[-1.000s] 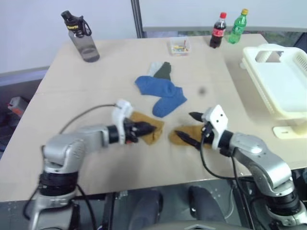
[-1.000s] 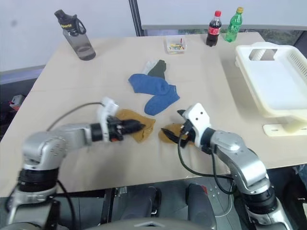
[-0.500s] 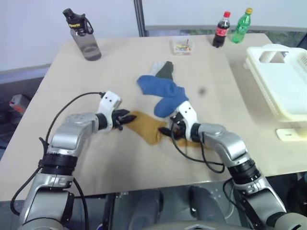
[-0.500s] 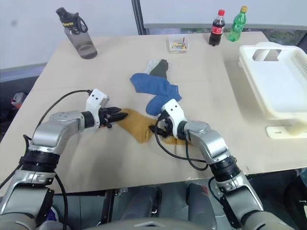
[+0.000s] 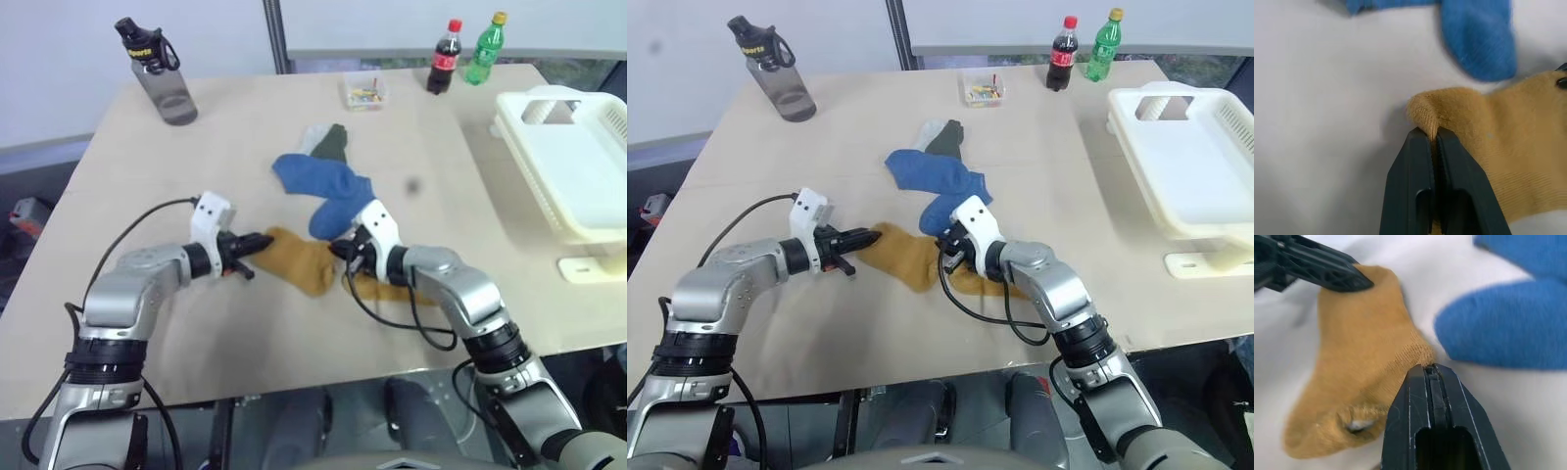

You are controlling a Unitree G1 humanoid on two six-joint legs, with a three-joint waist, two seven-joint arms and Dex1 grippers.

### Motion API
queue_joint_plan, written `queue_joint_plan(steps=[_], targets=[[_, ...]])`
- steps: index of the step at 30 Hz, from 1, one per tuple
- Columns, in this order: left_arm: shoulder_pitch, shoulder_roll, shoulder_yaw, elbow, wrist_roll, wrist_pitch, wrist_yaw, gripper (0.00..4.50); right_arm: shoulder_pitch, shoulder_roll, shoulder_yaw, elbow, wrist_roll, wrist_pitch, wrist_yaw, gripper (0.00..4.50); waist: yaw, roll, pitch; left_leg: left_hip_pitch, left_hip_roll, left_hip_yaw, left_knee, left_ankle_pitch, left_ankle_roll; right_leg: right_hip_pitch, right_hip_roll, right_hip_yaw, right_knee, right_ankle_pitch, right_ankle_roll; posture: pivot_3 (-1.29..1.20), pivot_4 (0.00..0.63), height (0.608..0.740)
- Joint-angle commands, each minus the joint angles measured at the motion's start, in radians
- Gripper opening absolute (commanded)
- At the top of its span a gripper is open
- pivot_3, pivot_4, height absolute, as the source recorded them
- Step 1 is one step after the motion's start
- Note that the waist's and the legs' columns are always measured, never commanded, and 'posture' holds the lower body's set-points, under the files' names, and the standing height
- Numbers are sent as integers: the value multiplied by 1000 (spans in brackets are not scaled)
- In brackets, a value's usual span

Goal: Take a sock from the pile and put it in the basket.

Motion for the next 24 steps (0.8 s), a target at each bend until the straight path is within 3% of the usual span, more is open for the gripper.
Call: queue_joint_plan(steps=[1,6,12,16,24], targets=[[-1,13,78,-122,-138,126,-19,0,-5,-28,-83,-155,82,67,22,41,0,0,0,0,0,0,0,0,0,0,0,0,0,0,0,0,150,740],[-39,-17,79,-221,-283,324,30,0,44,-162,-233,-352,228,224,56,41,9,0,0,-1,-1,-1,0,0,0,1,-1,-1,-1,0,0,0,150,740],[-95,-193,71,-305,-403,515,218,0,124,-393,-442,-496,354,370,83,41,12,0,0,-1,0,0,1,-1,2,1,0,-1,0,0,0,0,150,740],[-110,-279,4,-316,-386,528,291,0,204,-512,-539,-524,397,407,97,41,24,0,0,0,0,0,2,-2,4,2,0,-1,-1,0,0,0,150,740],[-136,-352,-90,-268,-329,511,360,0,276,-595,-589,-505,430,394,87,41,25,0,0,0,0,2,5,-2,4,3,0,1,0,0,0,0,150,740]])
